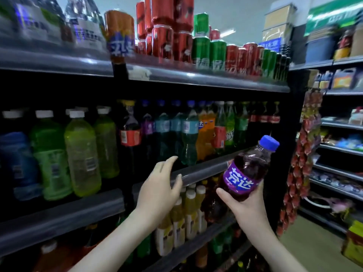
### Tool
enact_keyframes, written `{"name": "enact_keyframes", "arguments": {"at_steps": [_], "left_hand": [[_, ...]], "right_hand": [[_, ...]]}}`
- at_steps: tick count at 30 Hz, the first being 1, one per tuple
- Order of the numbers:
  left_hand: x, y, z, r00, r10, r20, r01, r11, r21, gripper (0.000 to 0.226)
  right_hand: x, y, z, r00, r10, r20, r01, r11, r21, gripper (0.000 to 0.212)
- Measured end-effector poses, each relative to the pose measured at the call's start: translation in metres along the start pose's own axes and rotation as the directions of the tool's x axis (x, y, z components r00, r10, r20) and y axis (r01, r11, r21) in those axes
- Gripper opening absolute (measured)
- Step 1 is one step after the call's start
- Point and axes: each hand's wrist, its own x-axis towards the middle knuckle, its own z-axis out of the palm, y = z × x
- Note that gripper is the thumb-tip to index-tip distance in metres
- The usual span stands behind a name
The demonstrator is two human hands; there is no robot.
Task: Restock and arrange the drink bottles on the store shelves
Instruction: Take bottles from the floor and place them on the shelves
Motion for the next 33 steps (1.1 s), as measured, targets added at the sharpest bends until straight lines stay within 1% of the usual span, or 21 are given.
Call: {"name": "enact_keyframes", "arguments": {"at_steps": [2,4,5,7,8,10,12,13,14,16,18,20,21,23,26,28,30,32,33], "left_hand": [[0.023,0.002,0.018,0.995,0.095,0.016,-0.096,0.995,0.036,0.053],[0.039,0.009,0.040,0.987,0.158,0.042,-0.161,0.984,0.071,0.054],[0.044,0.012,0.051,0.982,0.186,0.020,-0.187,0.976,0.108,0.055],[0.053,0.013,0.063,0.968,0.230,-0.099,-0.209,0.960,0.188,0.057],[0.058,0.009,0.064,0.955,0.228,-0.188,-0.187,0.958,0.216,0.059],[0.066,-0.006,0.057,0.924,0.153,-0.351,-0.051,0.958,0.283,0.065],[0.072,-0.025,0.042,0.868,-0.001,-0.496,0.180,0.932,0.314,0.071],[0.072,-0.037,0.035,0.829,-0.085,-0.553,0.299,0.903,0.309,0.074],[0.072,-0.046,0.029,0.804,-0.156,-0.574,0.378,0.879,0.290,0.077],[0.068,-0.059,0.019,0.790,-0.260,-0.555,0.456,0.854,0.250,0.080],[0.067,-0.060,0.013,0.795,-0.361,-0.487,0.490,0.856,0.166,0.083],[0.066,-0.062,0.012,0.804,-0.429,-0.412,0.514,0.850,0.117,0.088],[0.067,-0.063,0.012,0.810,-0.449,-0.377,0.529,0.837,0.138,0.091],[0.071,-0.062,0.011,0.830,-0.456,-0.322,0.533,0.820,0.211,0.096],[0.077,-0.063,0.006,0.848,-0.450,-0.281,0.520,0.811,0.269,0.100],[0.077,-0.066,0.004,0.864,-0.436,-0.252,0.496,0.825,0.273,0.101],[0.077,-0.068,0.004,0.881,-0.415,-0.229,0.465,0.851,0.244,0.102],[0.077,-0.069,0.004,0.891,-0.400,-0.214,0.444,0.866,0.230,0.103],[0.077,-0.070,0.005,0.892,-0.399,-0.212,0.442,0.867,0.230,0.104]], "right_hand": [[0.029,0.005,0.003,0.999,-0.048,0.005,0.048,0.999,0.026,0.098],[0.054,0.012,0.006,0.994,-0.113,0.000,0.113,0.991,0.065,0.094],[0.064,0.015,0.008,0.990,-0.142,-0.002,0.141,0.986,0.092,0.092],[0.083,0.023,0.015,0.985,-0.171,0.021,0.167,0.976,0.143,0.095],[0.091,0.026,0.020,0.983,-0.173,0.061,0.161,0.972,0.173,0.096],[0.107,0.031,0.033,0.972,-0.161,0.171,0.119,0.965,0.236,0.103],[0.123,0.032,0.049,0.952,-0.160,0.261,0.076,0.950,0.304,0.114],[0.129,0.029,0.060,0.937,-0.164,0.307,0.057,0.943,0.327,0.113],[0.133,0.026,0.069,0.929,-0.181,0.324,0.066,0.940,0.336,0.110],[0.143,0.019,0.091,0.915,-0.234,0.330,0.102,0.922,0.373,0.096],[0.152,0.012,0.111,0.886,-0.251,0.391,0.084,0.915,0.396,0.088],[0.161,0.010,0.131,0.838,-0.248,0.487,0.048,0.921,0.387,0.088],[0.164,0.011,0.141,0.810,-0.236,0.537,0.022,0.927,0.374,0.091],[0.167,0.012,0.159,0.770,-0.210,0.603,-0.014,0.938,0.345,0.094],[0.171,0.015,0.178,0.752,-0.210,0.625,0.006,0.950,0.312,0.093],[0.172,0.020,0.186,0.720,-0.217,0.659,0.028,0.958,0.284,0.095],[0.172,0.026,0.188,0.663,-0.216,0.716,0.065,0.970,0.233,0.100],[0.168,0.032,0.188,0.624,-0.146,0.768,0.064,0.989,0.135,0.102],[0.166,0.035,0.189,0.625,-0.103,0.774,0.051,0.995,0.090,0.098]]}}
